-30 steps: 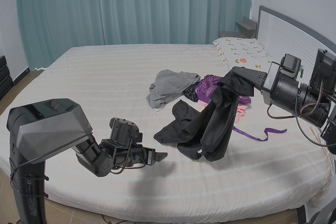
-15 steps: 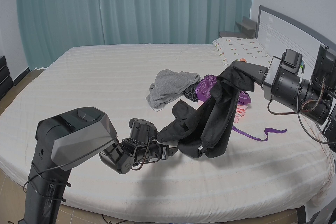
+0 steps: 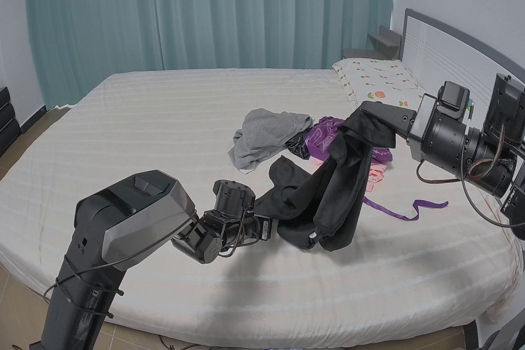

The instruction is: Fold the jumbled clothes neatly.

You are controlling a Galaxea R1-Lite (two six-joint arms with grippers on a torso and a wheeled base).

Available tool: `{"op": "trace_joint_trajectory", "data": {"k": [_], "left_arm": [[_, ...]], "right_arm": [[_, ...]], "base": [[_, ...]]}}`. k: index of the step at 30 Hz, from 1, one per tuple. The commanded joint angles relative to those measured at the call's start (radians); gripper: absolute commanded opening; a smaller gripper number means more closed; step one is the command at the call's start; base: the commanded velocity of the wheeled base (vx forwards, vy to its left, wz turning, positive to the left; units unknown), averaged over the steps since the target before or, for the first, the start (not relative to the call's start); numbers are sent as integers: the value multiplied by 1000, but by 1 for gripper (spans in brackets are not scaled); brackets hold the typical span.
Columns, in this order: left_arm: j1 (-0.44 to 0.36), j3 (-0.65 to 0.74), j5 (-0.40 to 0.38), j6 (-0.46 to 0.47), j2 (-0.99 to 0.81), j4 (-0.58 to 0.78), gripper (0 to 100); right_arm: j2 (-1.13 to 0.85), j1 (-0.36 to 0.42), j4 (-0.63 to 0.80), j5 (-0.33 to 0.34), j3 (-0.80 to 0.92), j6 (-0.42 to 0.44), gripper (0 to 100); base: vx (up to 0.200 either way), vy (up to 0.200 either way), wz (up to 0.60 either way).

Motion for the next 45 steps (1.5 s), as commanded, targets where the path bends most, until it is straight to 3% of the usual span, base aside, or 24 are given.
{"op": "trace_joint_trajectory", "data": {"k": [1,7,11,20,24,26,31,41,45], "left_arm": [[6,-5,35,-6,4,-9,0],[38,69,43,-110,-43,-53,0],[69,149,43,-126,-123,-59,0],[161,328,35,-254,-479,-45,0],[174,353,41,-310,-578,-42,0],[188,339,43,-386,-678,5,0],[194,337,44,-434,-815,50,0],[187,512,70,-489,-861,33,0],[176,563,73,-589,-828,1,0]], "right_arm": [[18,-2,-2,1,4,2,0],[60,-25,-4,1,1,2,0],[81,-47,-5,3,-8,2,0],[167,-113,-78,-34,-124,-3,0],[178,-128,-81,-65,-183,-14,0],[178,-131,-81,-85,-244,-54,0],[178,-140,-84,-95,-304,-78,0],[273,-143,-113,-94,-115,-63,0],[356,-117,-209,-97,-57,-51,0]], "base": [[0,0,0],[0,0,0],[0,0,0],[0,0,0],[0,0,0],[0,0,0],[0,0,0],[0,0,0],[0,0,0]]}}
